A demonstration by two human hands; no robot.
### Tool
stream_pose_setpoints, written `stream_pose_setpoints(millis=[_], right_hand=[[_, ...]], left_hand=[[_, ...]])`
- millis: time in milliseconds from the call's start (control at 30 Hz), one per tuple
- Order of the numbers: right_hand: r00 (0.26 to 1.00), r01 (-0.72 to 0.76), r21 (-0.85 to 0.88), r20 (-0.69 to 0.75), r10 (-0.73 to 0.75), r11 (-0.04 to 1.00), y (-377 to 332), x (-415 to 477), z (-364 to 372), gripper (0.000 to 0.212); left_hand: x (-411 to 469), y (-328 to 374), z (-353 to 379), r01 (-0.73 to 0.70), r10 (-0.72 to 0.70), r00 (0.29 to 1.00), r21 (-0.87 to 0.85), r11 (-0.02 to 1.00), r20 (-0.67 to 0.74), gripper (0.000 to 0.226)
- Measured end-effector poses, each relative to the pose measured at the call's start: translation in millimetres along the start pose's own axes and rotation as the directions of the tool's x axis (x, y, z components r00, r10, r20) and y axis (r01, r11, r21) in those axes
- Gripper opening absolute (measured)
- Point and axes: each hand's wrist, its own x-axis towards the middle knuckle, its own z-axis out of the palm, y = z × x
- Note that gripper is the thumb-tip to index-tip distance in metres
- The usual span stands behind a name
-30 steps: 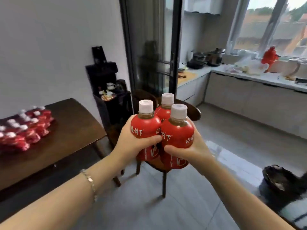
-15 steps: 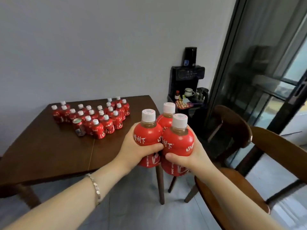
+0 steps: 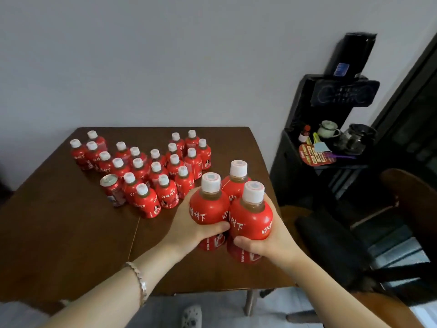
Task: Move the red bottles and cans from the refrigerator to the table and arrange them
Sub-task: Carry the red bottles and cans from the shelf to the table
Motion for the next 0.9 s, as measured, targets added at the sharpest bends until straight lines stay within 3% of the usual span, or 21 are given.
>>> stream_pose_setpoints(millis=[300, 400, 500, 633, 800, 900], right_hand=[[0.985, -0.144, 0.100, -0.079, 0.152, 0.985, 90, 151, -7, 0.105], [0.981, -0.159, 0.131, -0.094, 0.172, 0.979, 120, 190, -13, 0.121], [0.973, -0.182, 0.127, -0.119, 0.197, 0.975, 150, 213, -21, 0.128], [0.968, -0.200, 0.095, -0.134, 0.212, 0.975, 192, 220, -26, 0.110], [0.968, -0.192, 0.012, -0.161, 0.191, 0.981, 225, 219, -33, 0.116], [0.967, -0.195, -0.005, -0.170, 0.192, 0.981, 228, 236, -38, 0.113]], left_hand=[[160, -100, -46, 0.147, -0.150, 0.981, 0.035, 0.989, 0.125, 0.080], [203, -133, -51, 0.175, -0.180, 0.971, 0.048, 0.983, 0.155, 0.081], [230, -162, -48, 0.182, -0.191, 0.970, 0.072, 0.981, 0.148, 0.079], [240, -196, -42, 0.196, -0.209, 0.966, 0.094, 0.976, 0.156, 0.081], [240, -220, -32, 0.170, -0.194, 0.965, 0.147, 0.975, 0.175, 0.086], [247, -224, -27, 0.158, -0.172, 0.982, 0.145, 0.977, 0.084, 0.085]])
